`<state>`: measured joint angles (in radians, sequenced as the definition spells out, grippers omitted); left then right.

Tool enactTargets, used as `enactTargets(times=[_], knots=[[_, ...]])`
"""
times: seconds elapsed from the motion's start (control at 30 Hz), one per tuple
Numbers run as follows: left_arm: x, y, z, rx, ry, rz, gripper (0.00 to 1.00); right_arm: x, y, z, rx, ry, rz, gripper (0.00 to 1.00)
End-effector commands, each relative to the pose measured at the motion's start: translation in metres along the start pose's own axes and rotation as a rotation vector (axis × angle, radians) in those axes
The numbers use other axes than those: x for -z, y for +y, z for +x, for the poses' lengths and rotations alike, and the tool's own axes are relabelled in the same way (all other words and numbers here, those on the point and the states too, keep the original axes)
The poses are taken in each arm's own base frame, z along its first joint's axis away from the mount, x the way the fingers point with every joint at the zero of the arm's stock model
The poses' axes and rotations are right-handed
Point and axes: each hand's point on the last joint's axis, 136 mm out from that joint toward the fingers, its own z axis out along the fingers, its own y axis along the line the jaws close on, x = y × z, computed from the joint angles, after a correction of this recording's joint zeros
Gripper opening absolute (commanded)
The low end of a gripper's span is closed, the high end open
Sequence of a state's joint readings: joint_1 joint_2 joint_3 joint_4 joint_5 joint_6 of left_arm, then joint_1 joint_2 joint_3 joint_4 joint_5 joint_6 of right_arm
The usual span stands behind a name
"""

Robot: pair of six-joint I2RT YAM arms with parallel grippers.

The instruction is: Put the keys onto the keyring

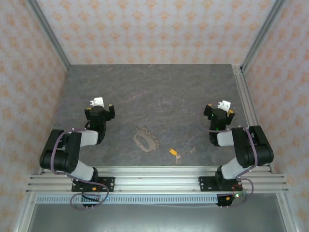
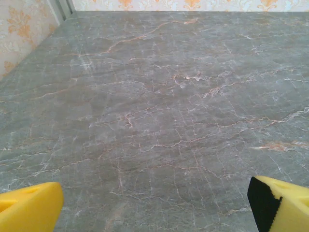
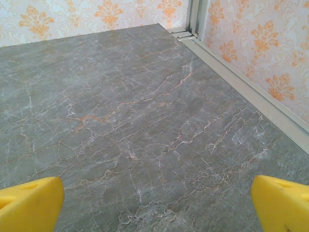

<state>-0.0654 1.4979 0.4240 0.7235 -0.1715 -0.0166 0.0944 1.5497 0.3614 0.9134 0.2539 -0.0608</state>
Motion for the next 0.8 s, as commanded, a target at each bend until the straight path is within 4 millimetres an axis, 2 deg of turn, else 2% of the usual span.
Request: enactTargets(times=[0.0,0.77], knots=[[-0.0001,0.0003,-0.0065,-0.007,-0.025,0.001,1.00,-0.0023,0.0002,-0.0076,-0.026,-0.023,-0.002,0.99],[-0.0002,0.0006,-0.0065,-0.008,-0.025,0.000,1.00,-0.0031,-0.0040,-0.0075,-0.038,-0.022,0.019,1.00]])
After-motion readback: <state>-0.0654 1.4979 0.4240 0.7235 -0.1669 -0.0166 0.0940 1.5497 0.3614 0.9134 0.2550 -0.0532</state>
